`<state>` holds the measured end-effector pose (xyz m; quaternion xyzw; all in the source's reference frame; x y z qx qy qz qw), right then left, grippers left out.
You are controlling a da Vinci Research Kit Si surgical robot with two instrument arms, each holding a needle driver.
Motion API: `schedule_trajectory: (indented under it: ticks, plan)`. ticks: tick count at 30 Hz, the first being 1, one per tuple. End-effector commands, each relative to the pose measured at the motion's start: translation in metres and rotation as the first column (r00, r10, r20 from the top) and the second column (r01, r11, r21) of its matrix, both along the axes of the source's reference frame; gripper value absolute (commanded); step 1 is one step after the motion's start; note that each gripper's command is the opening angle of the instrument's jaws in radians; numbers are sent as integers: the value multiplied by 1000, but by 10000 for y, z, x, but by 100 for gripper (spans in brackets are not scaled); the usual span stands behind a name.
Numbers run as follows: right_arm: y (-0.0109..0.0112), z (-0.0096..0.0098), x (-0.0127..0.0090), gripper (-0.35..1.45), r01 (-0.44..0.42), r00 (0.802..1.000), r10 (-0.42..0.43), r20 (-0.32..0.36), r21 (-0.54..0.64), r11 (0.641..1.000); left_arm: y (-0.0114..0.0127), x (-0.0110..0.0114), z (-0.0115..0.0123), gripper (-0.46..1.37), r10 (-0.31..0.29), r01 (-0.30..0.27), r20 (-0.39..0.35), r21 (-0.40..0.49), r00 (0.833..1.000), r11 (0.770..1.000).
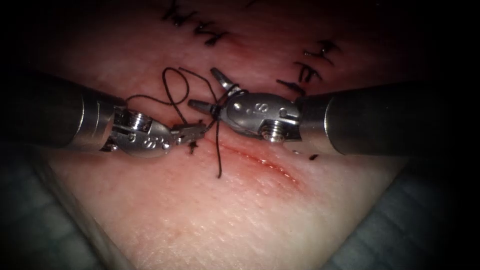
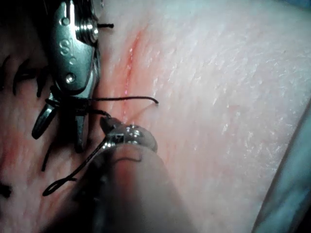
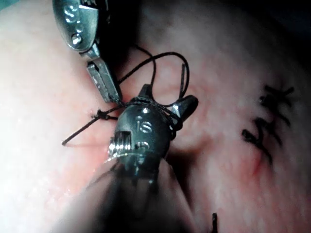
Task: Wound Closure
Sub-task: Using the right jaws, grasp the suture tail
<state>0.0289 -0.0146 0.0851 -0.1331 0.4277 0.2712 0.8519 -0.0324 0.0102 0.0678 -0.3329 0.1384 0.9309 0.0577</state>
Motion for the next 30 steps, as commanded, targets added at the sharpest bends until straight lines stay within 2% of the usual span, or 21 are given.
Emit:
schedule_trajectory:
  ticks: [1, 7, 14, 15, 16, 18, 19, 20, 30]
  plan:
    - [3, 5, 2, 105, -2, 1000, 2, 5, -3, 1000, 1, -1, 1, -35, -2, 2, 1, 7, 1000, 1000]
    - [3, 20, 7, 100, 2, 1000, -2, 4, -11, 1000, 5, -5, 3, -35, -7, 7, -2, 6, 1000, 1000]
    - [0, 27, 16, 78, 20, 1000, -20, 4, -6, 1000, 9, -5, 8, -35, -8, 8, -3, 6, 1000, 1000]
    - [0, 27, 16, 68, 22, 1000, -22, 1, -5, 1000, 9, -4, 8, -35, -8, 8, -3, 6, 1000, 1000]
    - [0, 26, 15, 47, 25, 1000, -25, -2, -5, 1000, 9, -3, 8, -35, -7, 7, -3, 6, 1000, 1000]
    - [-1, 24, 14, 20, 28, 1000, -28, -6, -4, 1000, 9, -2, 8, -35, -7, 7, -2, 6, 1000, 1000]
    - [-2, 23, 13, -13, 32, 999, -32, -10, -4, 999, 8, -1, 8, -35, -6, 6, -2, 6, 1000, 1000]
    - [-3, 22, 12, -35, 37, 999, -37, -15, -4, 999, 8, -1, 8, -35, -6, 6, -2, 5, 1000, 1000]
    - [-5, 20, 10, -35, 58, 998, -58, -5, -24, 998, 2, 1, 7, -35, -9, 9, -2, 7, 1000, 1000]
